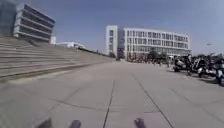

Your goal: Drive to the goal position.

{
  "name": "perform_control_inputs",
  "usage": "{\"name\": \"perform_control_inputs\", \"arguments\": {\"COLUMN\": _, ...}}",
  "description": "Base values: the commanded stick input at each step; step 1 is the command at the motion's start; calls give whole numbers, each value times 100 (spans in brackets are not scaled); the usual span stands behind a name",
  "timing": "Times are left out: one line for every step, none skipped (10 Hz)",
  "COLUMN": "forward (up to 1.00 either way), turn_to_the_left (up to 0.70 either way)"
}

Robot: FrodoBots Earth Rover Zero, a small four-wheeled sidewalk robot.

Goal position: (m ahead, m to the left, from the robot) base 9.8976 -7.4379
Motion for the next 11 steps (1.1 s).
{"name": "perform_control_inputs", "arguments": {"forward": 70, "turn_to_the_left": -21}}
{"name": "perform_control_inputs", "arguments": {"forward": 70, "turn_to_the_left": -30}}
{"name": "perform_control_inputs", "arguments": {"forward": 70, "turn_to_the_left": -35}}
{"name": "perform_control_inputs", "arguments": {"forward": 70, "turn_to_the_left": -35}}
{"name": "perform_control_inputs", "arguments": {"forward": 70, "turn_to_the_left": -35}}
{"name": "perform_control_inputs", "arguments": {"forward": 70, "turn_to_the_left": -35}}
{"name": "perform_control_inputs", "arguments": {"forward": 70, "turn_to_the_left": -35}}
{"name": "perform_control_inputs", "arguments": {"forward": 70, "turn_to_the_left": -29}}
{"name": "perform_control_inputs", "arguments": {"forward": 70, "turn_to_the_left": -17}}
{"name": "perform_control_inputs", "arguments": {"forward": 70, "turn_to_the_left": -4}}
{"name": "perform_control_inputs", "arguments": {"forward": 70, "turn_to_the_left": 0}}
